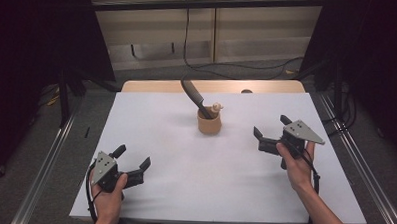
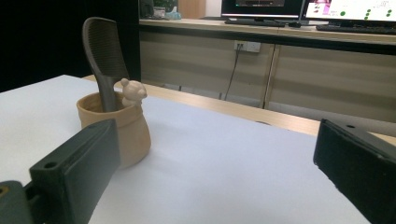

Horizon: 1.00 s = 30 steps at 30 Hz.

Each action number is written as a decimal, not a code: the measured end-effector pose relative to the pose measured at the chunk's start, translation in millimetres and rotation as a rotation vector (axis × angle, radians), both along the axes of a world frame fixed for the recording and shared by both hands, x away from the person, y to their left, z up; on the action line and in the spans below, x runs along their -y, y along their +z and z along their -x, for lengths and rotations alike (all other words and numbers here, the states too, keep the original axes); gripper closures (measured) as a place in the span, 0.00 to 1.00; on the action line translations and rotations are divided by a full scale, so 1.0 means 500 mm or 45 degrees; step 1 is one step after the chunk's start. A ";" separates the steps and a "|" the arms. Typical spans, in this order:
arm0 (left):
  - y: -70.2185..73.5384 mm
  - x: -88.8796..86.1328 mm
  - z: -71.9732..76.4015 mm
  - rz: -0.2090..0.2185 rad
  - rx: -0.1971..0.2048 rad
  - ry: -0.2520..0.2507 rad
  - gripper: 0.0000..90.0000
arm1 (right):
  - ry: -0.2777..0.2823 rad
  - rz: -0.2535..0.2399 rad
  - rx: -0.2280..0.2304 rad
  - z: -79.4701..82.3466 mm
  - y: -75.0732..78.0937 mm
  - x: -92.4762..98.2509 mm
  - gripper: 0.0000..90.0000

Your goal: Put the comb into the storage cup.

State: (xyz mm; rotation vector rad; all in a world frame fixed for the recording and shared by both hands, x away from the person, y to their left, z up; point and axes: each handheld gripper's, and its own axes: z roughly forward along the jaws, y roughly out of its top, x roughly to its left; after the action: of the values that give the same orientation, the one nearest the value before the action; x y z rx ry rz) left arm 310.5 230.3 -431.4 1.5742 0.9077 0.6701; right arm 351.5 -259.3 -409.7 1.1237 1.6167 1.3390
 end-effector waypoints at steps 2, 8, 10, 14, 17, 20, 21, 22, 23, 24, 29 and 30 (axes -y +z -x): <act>0.000 -0.001 0.000 0.000 0.001 -0.001 0.04 | -0.010 0.001 0.002 0.005 -0.003 0.004 0.00; 0.000 -0.001 0.000 0.006 0.001 0.010 0.04 | -0.039 -0.015 0.009 0.020 -0.004 0.019 0.00; 0.001 -0.001 0.001 0.007 0.004 0.012 0.04 | -0.041 -0.014 0.008 0.026 -0.004 0.023 0.00; 0.000 -0.001 0.000 0.004 0.001 0.008 0.04 | -0.050 -0.006 0.002 0.039 -0.010 0.031 0.00; 0.000 -0.001 0.000 0.008 0.000 0.011 0.04 | -0.057 -0.010 -0.011 0.045 -0.012 0.036 0.00; 0.000 -0.002 0.001 0.006 0.000 0.017 0.04 | -0.061 -0.012 -0.004 0.052 -0.014 0.044 0.00; 0.000 -0.003 0.002 0.005 0.000 0.018 0.04 | -0.063 -0.011 -0.005 0.054 -0.014 0.046 0.00; 0.000 -0.003 0.003 0.007 -0.001 0.021 0.04 | -0.070 -0.015 -0.002 0.058 -0.014 0.050 0.00; 0.001 -0.002 0.003 0.006 0.000 0.022 0.04 | -0.069 -0.015 -0.001 0.061 -0.014 0.053 0.00; 0.001 -0.001 0.004 0.001 0.001 0.018 0.04 | -0.072 -0.015 -0.002 0.064 -0.014 0.055 0.00; 0.002 -0.001 0.006 -0.007 0.003 0.015 0.04 | -0.075 -0.023 -0.005 0.077 -0.020 0.067 0.00; 0.003 -0.001 0.006 -0.003 0.005 0.018 0.04 | -0.081 -0.014 -0.004 0.080 -0.021 0.069 0.00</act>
State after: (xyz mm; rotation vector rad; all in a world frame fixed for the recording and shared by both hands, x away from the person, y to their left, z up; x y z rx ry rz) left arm 307.4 230.9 -430.1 1.5690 0.9161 0.6842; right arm 311.7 -294.0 -420.1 1.1750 1.5646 1.3074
